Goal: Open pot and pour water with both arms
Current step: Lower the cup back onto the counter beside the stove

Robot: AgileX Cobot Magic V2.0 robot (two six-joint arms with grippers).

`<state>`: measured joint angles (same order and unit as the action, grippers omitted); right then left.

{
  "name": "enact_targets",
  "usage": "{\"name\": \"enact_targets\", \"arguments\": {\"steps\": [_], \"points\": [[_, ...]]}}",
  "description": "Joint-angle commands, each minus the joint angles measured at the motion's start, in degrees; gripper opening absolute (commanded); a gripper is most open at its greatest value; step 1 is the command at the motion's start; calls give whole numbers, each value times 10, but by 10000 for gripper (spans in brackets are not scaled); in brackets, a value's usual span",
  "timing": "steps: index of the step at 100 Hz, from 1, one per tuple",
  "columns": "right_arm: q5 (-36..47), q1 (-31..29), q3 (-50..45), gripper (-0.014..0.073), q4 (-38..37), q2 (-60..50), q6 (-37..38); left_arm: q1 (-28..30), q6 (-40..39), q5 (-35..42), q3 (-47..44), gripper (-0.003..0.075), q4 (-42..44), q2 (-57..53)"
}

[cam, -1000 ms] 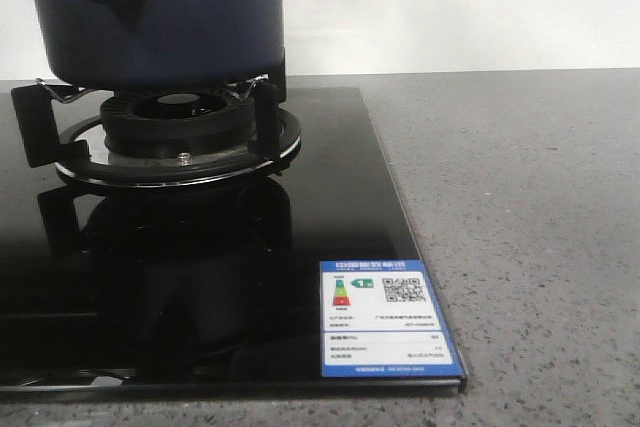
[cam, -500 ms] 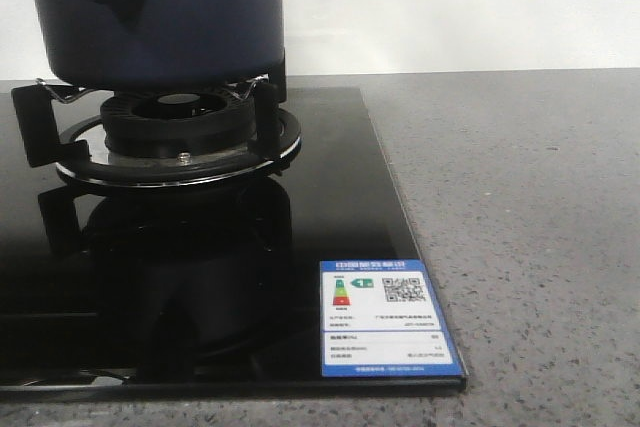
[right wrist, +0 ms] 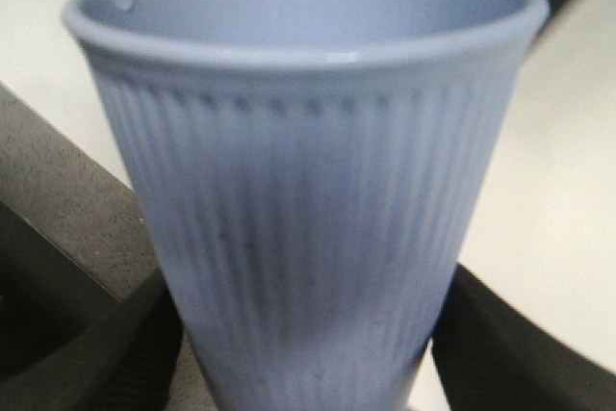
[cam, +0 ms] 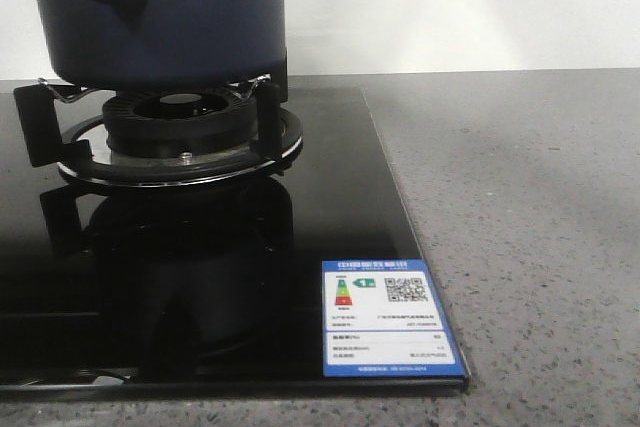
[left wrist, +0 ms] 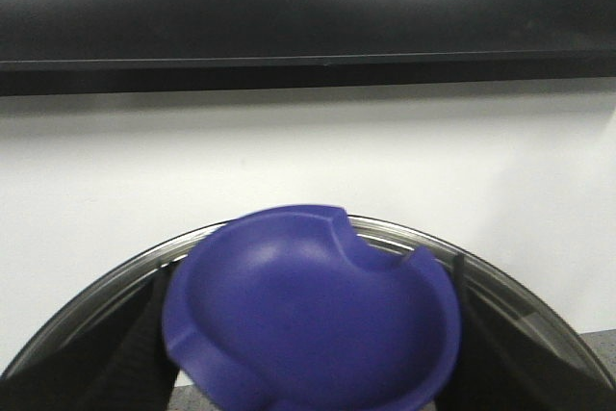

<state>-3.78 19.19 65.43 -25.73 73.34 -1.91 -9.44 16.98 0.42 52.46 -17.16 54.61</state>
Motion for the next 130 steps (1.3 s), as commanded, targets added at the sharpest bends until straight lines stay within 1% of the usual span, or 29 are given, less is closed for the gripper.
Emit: {"name": "enact_targets", "arguments": {"steps": [1,12,24,36,48,61,69,83,104,130], "points": [[132,-47,-51,253,84,-48,5,0,0,62,23,402,1,-11],[210,-90,-131,253,152,-74,5,0,0,62,23,402,1,-11],[262,-115,-208,253,159,-91,5,0,0,62,23,402,1,-11],[298,-123,-264,253,161,-91,5,0,0,62,23,402,1,-11],[362,-123,-324,253,174,-84,5,0,0,62,23,402,1,-11],[429,-123,-384,253,218,-60,5,0,0,62,23,402,1,-11],[463,-123,-416,253,232,-40,5,0,0,62,23,402,1,-11],[500,-123,-443,253,233,-1,5,0,0,62,23,402,1,-11],[537,-123,-447,253,235,46,6,0,0,62,23,402,1,-11],[541,-123,-447,253,235,71,6,0,0,62,23,402,1,-11]]}}
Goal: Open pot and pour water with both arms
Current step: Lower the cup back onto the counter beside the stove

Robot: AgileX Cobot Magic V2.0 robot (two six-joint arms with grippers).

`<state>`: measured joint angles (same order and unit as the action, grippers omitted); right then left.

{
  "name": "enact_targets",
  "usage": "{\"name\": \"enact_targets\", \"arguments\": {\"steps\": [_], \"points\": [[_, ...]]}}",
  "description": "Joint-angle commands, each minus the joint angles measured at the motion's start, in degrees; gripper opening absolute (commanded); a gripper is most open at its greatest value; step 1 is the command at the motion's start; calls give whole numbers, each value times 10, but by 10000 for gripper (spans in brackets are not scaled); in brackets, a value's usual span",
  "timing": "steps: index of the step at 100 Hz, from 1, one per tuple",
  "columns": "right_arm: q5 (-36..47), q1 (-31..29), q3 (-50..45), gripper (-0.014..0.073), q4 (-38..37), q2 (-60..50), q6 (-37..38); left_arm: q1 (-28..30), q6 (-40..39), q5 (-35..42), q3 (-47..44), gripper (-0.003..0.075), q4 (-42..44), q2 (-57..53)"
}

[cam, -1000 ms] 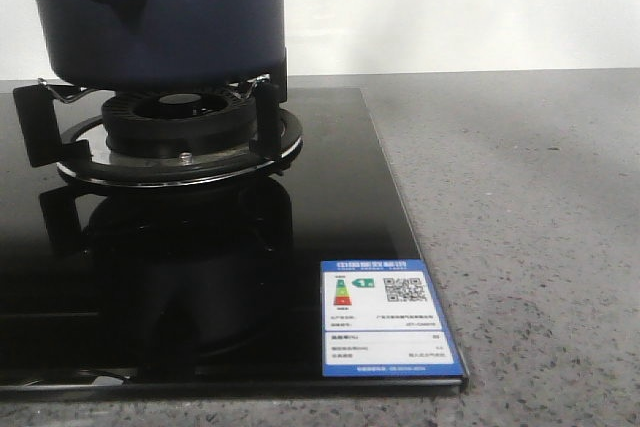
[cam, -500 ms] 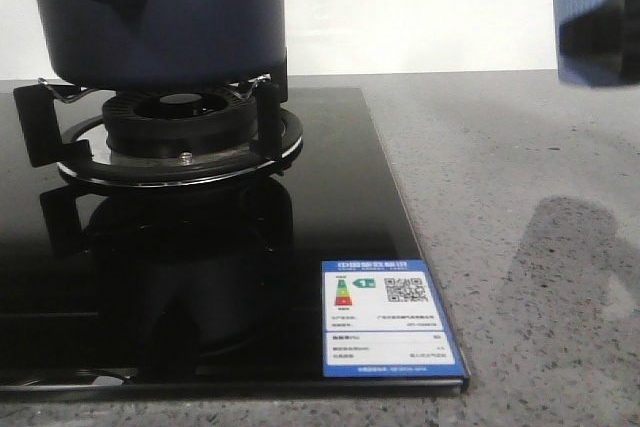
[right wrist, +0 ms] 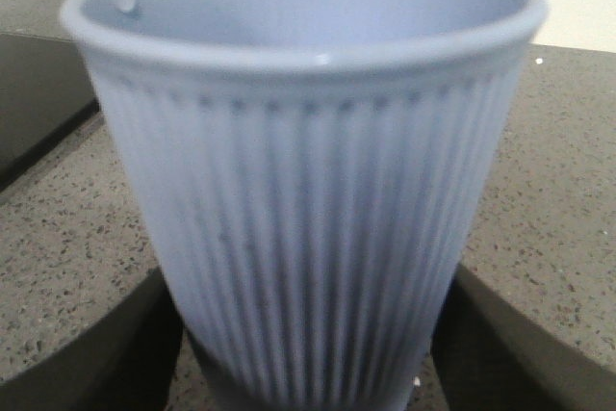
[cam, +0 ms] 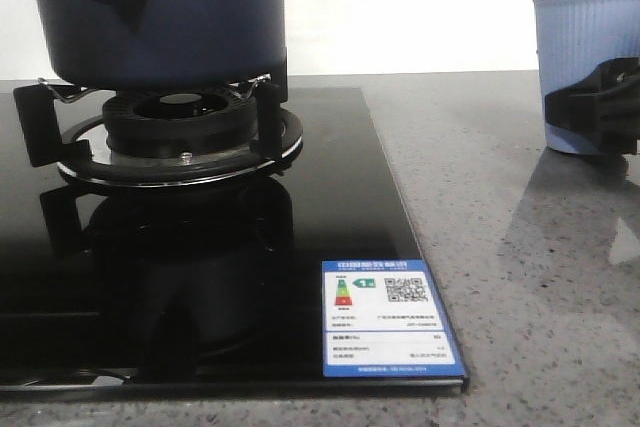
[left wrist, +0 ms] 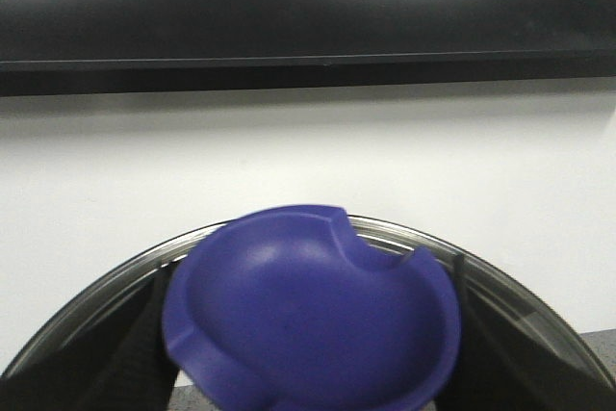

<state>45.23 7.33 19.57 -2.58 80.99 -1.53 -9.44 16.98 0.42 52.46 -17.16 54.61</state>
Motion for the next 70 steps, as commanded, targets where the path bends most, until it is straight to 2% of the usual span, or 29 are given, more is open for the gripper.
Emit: {"name": "enact_targets", "arguments": {"steps": [1,18,23,30,31,38,45,70], "points": [[51,-5,12,253,3,-6,3,0,0,62,23,402,1,-11],[54,-5,6,257,3,0,3,0,0,62,23,402,1,-11],[58,-5,3,283,3,0,3,0,0,62,23,402,1,-11],[67,-5,-4,374,3,0,3,0,0,62,23,402,1,-11],[68,-5,-6,412,3,0,3,0,0,62,23,402,1,-11],[77,-5,-17,530,3,0,3,0,0,62,23,402,1,-11],[85,-5,-27,599,5,0,7,0,0,62,23,402,1,-11],[190,-5,-100,609,5,-3,27,0,0,62,23,402,1,-11]]}}
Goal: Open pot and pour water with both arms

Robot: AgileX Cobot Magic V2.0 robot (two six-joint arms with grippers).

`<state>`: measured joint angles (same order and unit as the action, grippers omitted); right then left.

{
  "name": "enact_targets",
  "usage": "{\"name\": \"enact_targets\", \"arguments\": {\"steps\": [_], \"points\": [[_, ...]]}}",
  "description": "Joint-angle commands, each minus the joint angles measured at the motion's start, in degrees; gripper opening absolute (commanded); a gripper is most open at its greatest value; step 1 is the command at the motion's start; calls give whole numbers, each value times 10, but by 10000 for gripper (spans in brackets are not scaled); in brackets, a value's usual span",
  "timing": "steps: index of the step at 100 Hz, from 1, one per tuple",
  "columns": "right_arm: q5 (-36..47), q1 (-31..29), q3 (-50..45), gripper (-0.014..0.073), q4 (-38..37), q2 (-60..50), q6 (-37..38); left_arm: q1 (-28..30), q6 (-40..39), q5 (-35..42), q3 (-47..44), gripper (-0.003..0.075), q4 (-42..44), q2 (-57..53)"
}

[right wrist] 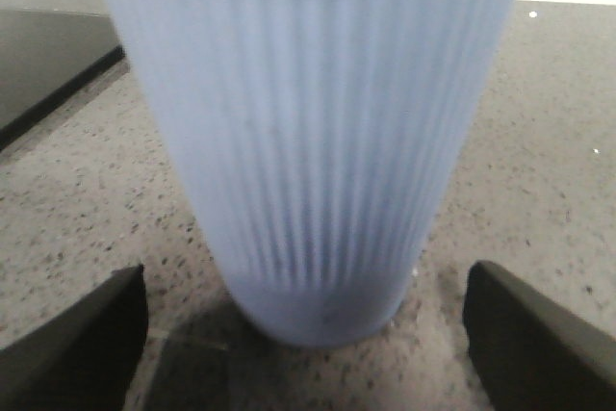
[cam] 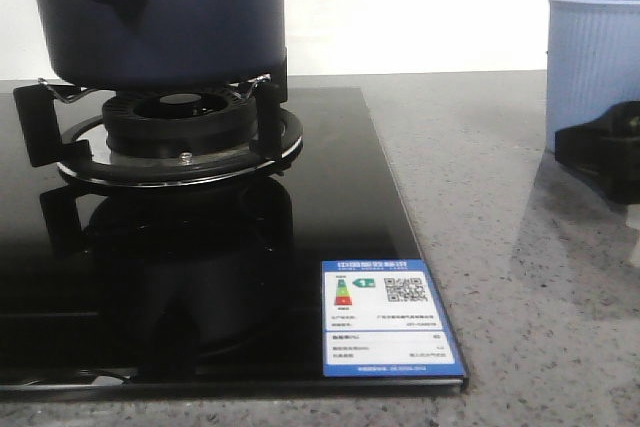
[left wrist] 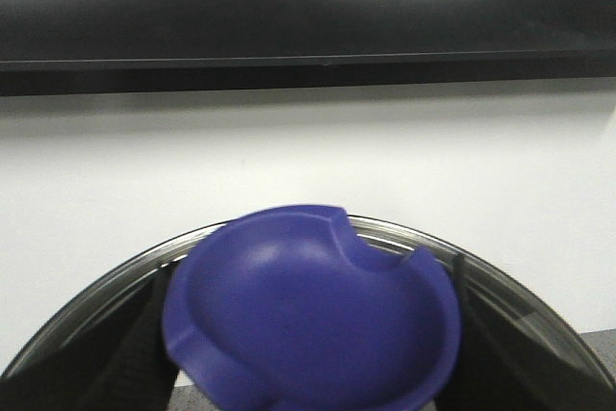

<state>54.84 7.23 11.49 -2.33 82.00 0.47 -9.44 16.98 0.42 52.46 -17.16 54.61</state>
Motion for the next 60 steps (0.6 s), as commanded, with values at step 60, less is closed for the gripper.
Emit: {"name": "enact_targets", "arguments": {"steps": [60], "points": [[206,-4,-130,609,12,-12,15,-67,-2,69,23,402,-3,16]]}}
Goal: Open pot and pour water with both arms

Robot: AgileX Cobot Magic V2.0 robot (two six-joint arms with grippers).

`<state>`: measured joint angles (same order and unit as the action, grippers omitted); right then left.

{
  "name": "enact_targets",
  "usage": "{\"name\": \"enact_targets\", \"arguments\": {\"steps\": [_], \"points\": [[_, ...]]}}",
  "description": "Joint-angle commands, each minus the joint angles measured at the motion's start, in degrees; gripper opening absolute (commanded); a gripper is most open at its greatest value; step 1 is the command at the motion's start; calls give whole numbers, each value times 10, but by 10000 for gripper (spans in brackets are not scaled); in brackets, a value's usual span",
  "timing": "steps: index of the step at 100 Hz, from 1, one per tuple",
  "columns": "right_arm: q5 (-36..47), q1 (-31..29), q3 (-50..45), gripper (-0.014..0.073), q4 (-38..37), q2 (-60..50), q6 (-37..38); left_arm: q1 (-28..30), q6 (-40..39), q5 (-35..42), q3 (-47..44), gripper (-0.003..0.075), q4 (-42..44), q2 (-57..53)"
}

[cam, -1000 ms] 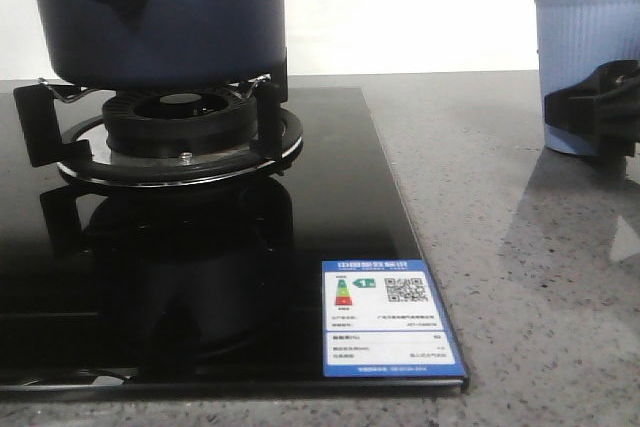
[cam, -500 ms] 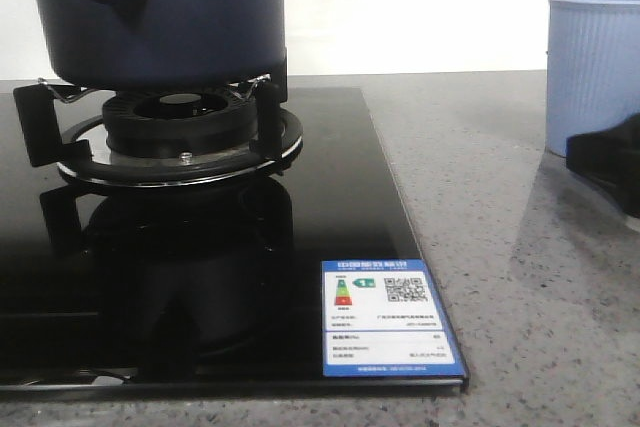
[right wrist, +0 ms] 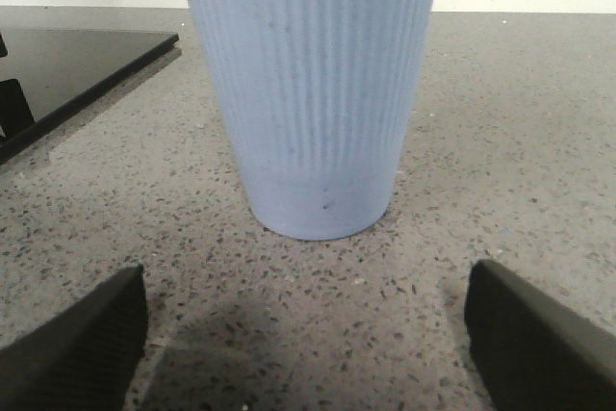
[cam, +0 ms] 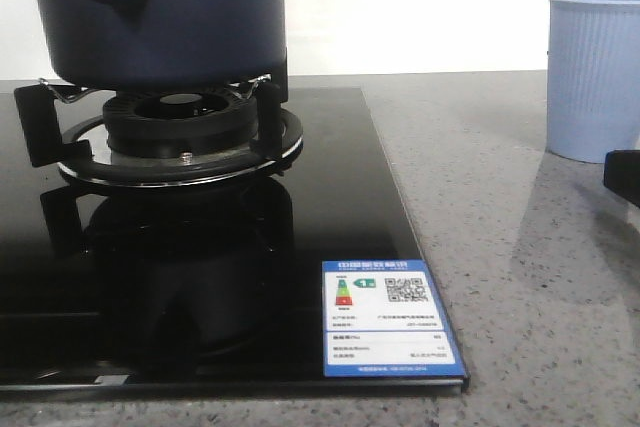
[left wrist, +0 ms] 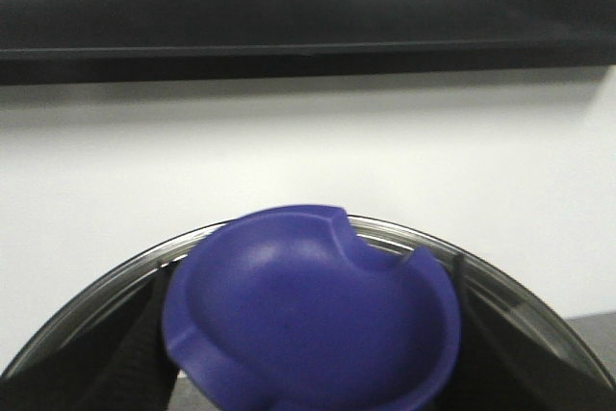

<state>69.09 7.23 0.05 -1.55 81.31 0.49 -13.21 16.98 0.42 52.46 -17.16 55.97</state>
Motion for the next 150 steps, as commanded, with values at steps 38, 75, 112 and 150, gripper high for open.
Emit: {"name": "enact_targets", "arguments": {"steps": [38,75,112,150], "points": [[64,-4,-16,609,5,-5,15,-148,-2,118,23,402,-3,80],[64,-4,-16,609,5,-5,15,-169,-4,156,23,402,-3,149],[64,-4,-16,609,5,-5,15,-169,-5,157,23,402,-3,169],[64,-4,-16,609,5,-5,15,-169,-6,161,23,402,-3,178]]}}
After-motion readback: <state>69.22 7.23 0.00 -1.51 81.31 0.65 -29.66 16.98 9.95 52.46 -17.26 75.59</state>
